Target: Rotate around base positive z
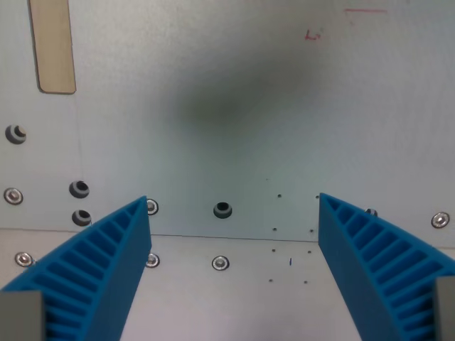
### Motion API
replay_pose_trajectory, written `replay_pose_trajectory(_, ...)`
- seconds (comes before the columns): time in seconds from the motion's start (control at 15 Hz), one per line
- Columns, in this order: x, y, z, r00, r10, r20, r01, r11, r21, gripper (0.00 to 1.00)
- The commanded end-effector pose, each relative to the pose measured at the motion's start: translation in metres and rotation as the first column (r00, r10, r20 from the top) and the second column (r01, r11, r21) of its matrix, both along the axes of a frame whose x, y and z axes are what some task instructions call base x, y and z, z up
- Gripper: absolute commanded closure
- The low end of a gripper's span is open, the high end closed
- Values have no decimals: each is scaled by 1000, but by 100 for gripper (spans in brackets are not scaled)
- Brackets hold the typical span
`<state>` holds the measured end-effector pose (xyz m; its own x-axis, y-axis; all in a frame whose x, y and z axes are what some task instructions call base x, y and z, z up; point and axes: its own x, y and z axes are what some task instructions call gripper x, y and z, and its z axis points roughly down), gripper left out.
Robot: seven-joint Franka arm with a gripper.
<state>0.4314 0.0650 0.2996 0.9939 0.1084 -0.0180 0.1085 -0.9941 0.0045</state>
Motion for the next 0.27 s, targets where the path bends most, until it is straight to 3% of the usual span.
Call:
replay_pose_trajectory(0.07,0,-1,3,985,170,8,-170,986,-5,0)
replay_pose_trajectory(0.27,0,-1,3,978,209,8,-209,978,-5,0)
